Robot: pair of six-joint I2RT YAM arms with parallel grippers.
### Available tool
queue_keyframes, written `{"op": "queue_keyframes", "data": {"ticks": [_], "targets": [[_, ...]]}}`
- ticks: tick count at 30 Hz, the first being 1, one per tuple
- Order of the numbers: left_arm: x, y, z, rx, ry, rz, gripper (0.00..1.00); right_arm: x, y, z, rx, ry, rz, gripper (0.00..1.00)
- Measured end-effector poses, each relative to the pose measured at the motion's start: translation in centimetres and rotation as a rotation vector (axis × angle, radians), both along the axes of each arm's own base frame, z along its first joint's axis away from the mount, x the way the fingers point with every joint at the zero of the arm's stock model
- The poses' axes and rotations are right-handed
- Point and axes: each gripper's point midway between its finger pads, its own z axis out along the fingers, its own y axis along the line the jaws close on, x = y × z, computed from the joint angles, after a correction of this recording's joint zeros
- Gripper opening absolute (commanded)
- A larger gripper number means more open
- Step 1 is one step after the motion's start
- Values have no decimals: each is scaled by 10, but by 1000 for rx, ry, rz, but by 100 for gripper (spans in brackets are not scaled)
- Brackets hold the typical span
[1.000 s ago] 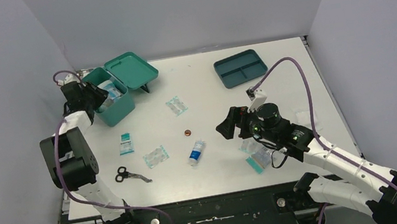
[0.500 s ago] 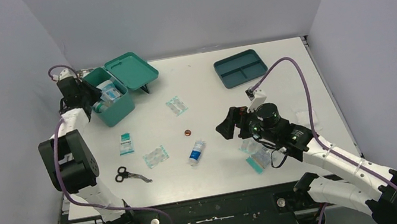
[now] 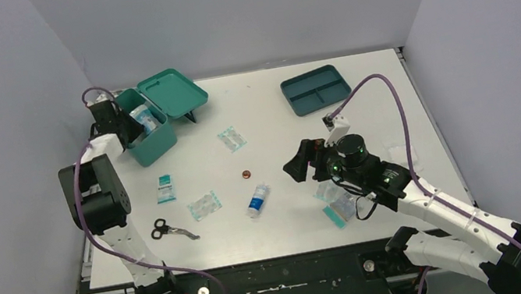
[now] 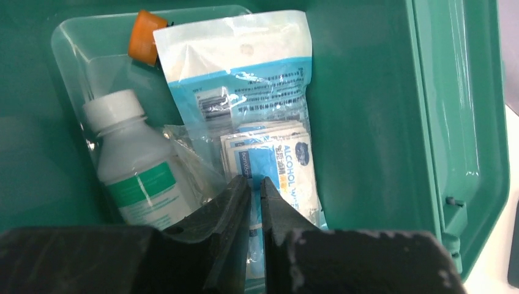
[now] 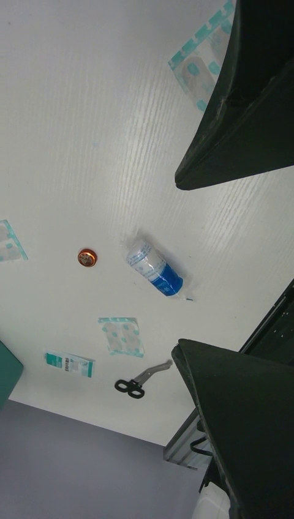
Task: Organize the medicine kit
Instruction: Place the medical item at the medicine box, then pick up the medical item at the center of the board.
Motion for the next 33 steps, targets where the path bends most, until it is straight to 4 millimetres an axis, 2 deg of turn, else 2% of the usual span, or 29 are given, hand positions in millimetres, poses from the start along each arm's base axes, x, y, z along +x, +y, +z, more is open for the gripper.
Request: {"op": "queue_keyframes", "data": {"ticks": [6, 10, 14, 17, 22, 25, 28, 31, 33], "targets": [[8, -1, 8, -10, 8, -12, 15, 2, -2, 4, 0, 2, -17, 100], [13, -4, 22, -12, -1, -33, 28, 0, -5, 1, -8, 31, -33, 100], [11, -5, 43, 8, -5, -52, 40, -2, -16, -5, -37, 82, -95, 100], [7, -5, 69, 28, -25, -55, 48, -4, -30, -4, -63, 119, -170, 100], [-15, -12, 127, 48, -96, -67, 53, -8, -51, -2, -100, 175, -286, 100], [-35, -27, 157, 58, -153, -97, 55, -11, -67, -5, -139, 222, -371, 100], [-61, -61, 176, 42, -192, -175, 65, -16, -83, -14, -178, 274, -466, 100], [-80, -92, 185, 18, -211, -261, 72, -23, -95, -25, -205, 329, -539, 100], [-89, -103, 185, 10, -211, -292, 80, -27, -100, -29, -201, 358, -583, 100]]}}
